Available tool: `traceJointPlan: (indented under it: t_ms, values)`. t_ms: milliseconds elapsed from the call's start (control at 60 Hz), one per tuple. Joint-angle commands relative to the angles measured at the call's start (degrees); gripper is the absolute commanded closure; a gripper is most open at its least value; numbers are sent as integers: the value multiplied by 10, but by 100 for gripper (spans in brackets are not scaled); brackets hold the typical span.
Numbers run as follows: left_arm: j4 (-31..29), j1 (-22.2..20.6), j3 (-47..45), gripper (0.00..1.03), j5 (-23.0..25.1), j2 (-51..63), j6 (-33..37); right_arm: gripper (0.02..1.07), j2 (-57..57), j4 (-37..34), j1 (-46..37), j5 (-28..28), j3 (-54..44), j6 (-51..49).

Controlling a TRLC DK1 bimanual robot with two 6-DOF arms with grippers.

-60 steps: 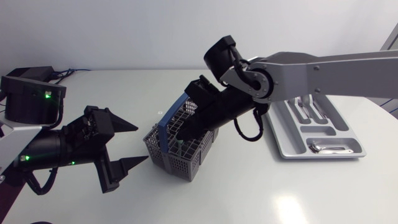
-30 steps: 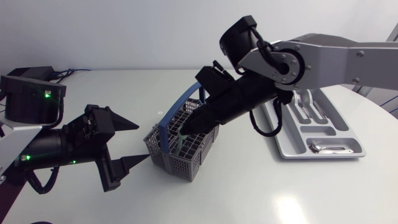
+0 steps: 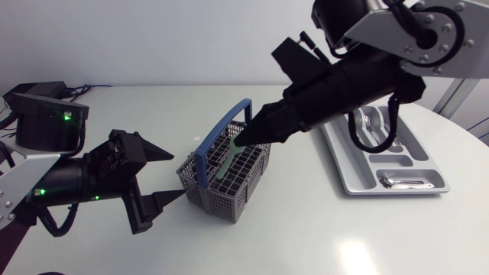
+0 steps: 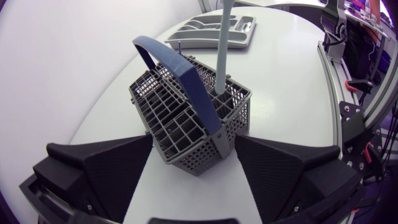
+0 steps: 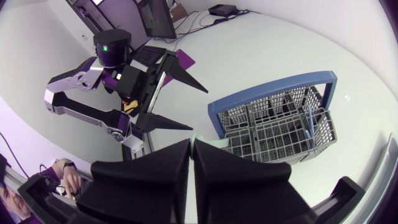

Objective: Unload the cutlery basket into the drawer organizer.

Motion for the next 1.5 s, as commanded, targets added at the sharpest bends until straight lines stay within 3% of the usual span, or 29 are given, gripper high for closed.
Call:
traceJointPlan:
  t_ms: [0, 233, 367, 667, 1000, 1167, 1483]
  values:
    - [5, -5, -2, 12, 1, 7, -12, 101, -19, -17, -18, -11, 16, 11]
    - [1, -5, -7, 12, 1, -3, -13, 101, -72, -93, -126, 10, 15, -47]
    - [-1, -5, -5, 12, 2, -5, -13, 101, -106, -135, -190, 73, -6, -90]
    - [5, -13, -3, 11, 2, 6, -17, 101, -125, -135, -316, 241, -86, -166]
    - [5, -13, -4, 11, 2, 6, -20, 101, -107, 3, -385, 428, -200, -206]
    - [4, -13, -5, 11, 1, 4, -19, 101, -76, 58, -402, 475, -226, -212]
    - [4, -13, -7, 11, 1, 1, -20, 101, 56, 172, -449, 508, -251, -232]
